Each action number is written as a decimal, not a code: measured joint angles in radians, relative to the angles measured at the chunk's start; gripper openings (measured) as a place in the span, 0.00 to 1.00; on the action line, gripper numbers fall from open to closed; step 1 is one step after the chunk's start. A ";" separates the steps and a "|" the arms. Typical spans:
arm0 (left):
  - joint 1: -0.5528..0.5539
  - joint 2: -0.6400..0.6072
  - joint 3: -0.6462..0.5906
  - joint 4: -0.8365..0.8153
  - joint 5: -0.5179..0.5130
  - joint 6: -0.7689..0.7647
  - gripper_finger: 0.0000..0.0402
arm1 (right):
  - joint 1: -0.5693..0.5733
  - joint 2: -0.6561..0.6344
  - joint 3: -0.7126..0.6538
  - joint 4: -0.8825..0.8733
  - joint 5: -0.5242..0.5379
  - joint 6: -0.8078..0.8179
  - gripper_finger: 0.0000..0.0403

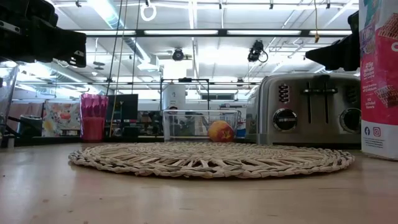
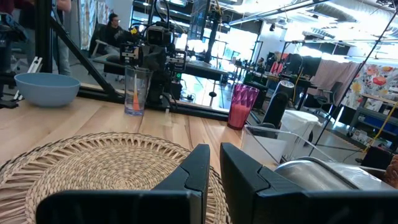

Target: Arrange a breakfast setting

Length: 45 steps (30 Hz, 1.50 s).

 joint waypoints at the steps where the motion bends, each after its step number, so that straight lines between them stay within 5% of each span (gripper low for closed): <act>1: 0.000 0.000 0.000 0.000 0.000 0.000 0.05 | 0.000 0.000 0.000 0.000 0.000 0.000 0.12; 19: 0.000 0.000 0.000 0.007 0.001 0.000 0.05 | 0.000 0.000 0.000 0.000 0.000 0.000 0.12; 28: 0.001 0.000 0.000 0.254 -0.001 -0.105 0.05 | 0.000 0.000 0.000 0.000 0.000 0.000 0.12; 33: 0.001 0.004 0.017 0.296 -0.136 -0.122 0.05 | 0.000 0.000 0.000 0.000 0.000 0.000 0.12; 45: 0.003 0.315 0.298 0.206 -0.297 -0.192 0.05 | 0.000 0.000 0.000 0.000 0.000 0.000 0.12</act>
